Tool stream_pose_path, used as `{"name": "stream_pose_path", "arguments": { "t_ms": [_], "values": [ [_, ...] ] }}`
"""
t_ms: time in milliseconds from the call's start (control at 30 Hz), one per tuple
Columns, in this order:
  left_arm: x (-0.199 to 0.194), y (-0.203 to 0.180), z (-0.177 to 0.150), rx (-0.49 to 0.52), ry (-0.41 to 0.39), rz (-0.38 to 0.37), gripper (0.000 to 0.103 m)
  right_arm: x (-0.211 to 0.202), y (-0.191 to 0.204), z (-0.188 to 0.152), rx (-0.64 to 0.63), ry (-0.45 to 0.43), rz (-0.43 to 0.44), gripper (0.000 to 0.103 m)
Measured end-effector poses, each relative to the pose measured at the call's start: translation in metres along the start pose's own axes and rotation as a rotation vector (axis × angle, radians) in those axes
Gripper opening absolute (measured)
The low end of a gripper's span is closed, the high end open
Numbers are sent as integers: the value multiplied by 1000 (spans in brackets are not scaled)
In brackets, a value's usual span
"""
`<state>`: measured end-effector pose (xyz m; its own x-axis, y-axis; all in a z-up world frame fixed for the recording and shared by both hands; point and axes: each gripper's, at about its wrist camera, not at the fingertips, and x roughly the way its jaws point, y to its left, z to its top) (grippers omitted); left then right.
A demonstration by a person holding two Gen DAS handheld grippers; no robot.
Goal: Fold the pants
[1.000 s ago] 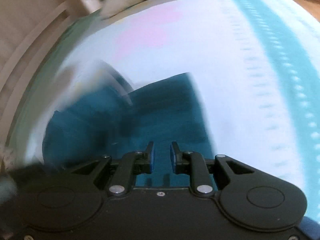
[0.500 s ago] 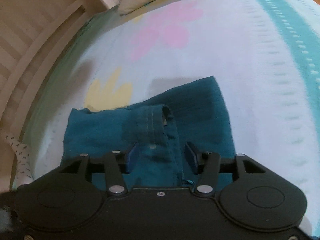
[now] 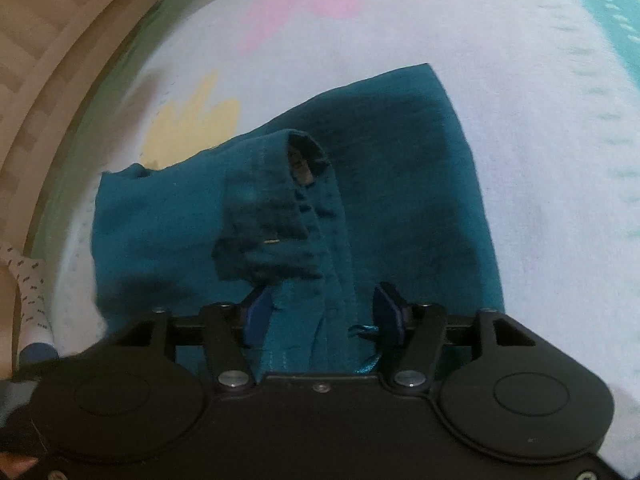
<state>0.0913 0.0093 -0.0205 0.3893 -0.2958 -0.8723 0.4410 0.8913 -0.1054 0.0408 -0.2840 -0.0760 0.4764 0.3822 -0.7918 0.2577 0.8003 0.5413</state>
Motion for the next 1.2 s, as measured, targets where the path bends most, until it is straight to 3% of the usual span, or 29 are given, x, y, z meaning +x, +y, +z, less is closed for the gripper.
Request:
{"name": "stream_pose_path", "arguments": {
  "t_ms": [167, 300, 433, 533, 633, 700, 767, 933, 1000, 1100, 1200],
  "values": [
    [1, 6, 7, -74, 0, -41, 16, 2, 7, -2, -53, 16, 3, 62],
    [-1, 3, 4, -61, -6, -33, 16, 5, 13, -9, -61, 31, 23, 27],
    [-13, 1, 2, -62, -39, -2, 16, -10, 39, -11, -132, -21, -25, 22],
    [-32, 5, 4, -63, -85, 18, 16, -54, 58, -7, -191, -103, 21, 20],
    [-49, 9, 7, -58, -126, 37, 16, -97, 65, -1, -223, -191, 10, 20],
    [-54, 15, 8, -63, -140, 41, 16, -109, 56, 4, -235, -229, -83, 20],
    [-50, 18, 14, -73, -131, 41, 16, -97, 36, 10, -207, -187, -177, 21],
    [-30, 14, 30, -62, -82, 53, 16, -43, -13, 11, -58, -14, -226, 22],
    [-27, 11, 39, -46, -79, 52, 16, -38, -14, 7, -52, -2, -239, 24],
    [-14, 6, 59, -21, -65, 39, 16, -34, -11, 8, -54, 11, -288, 43],
    [1, -2, 77, 21, -60, 35, 16, -38, -10, 11, -10, 4, -286, 47]
  ]
}}
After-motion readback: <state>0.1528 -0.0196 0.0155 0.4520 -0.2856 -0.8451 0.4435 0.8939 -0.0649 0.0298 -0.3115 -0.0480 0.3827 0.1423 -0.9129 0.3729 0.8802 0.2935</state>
